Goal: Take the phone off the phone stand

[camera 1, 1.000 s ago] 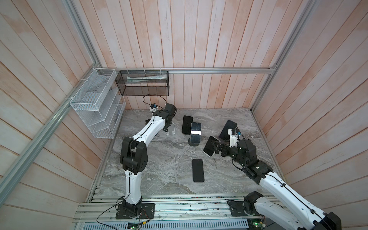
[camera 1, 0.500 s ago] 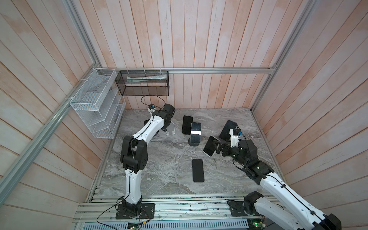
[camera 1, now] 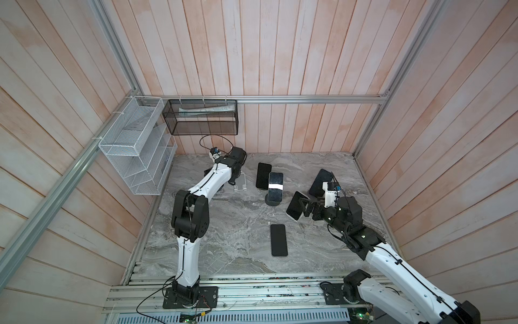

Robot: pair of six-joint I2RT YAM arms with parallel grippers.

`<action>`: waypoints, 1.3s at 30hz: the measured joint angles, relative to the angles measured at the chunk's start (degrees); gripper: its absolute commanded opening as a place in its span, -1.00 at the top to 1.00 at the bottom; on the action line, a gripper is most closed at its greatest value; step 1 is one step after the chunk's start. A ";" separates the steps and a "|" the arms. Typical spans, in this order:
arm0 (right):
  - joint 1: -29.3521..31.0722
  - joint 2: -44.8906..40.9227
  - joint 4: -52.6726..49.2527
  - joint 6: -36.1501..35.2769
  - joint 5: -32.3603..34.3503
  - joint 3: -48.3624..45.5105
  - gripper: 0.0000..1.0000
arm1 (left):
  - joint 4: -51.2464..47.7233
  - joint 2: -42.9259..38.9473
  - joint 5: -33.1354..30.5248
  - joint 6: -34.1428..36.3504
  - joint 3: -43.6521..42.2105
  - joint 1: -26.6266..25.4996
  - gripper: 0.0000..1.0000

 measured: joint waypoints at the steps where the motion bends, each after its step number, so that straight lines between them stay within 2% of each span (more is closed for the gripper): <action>1: 0.00 0.15 0.09 0.00 -0.13 0.00 -0.95 | 0.46 0.00 0.00 -0.02 -0.24 0.02 -1.00; 15: -0.04 1.16 0.33 0.00 -1.14 -0.37 -0.95 | 10.01 -0.70 0.39 1.18 -8.22 0.50 -1.00; 34: -0.04 2.14 0.33 0.02 -1.16 -0.37 -0.95 | 17.53 -1.66 -1.20 4.26 -9.94 0.90 -0.90; 39: -0.07 2.69 0.33 0.02 -1.18 -0.37 -0.95 | 19.12 -1.68 -1.40 5.33 -11.80 1.03 -0.81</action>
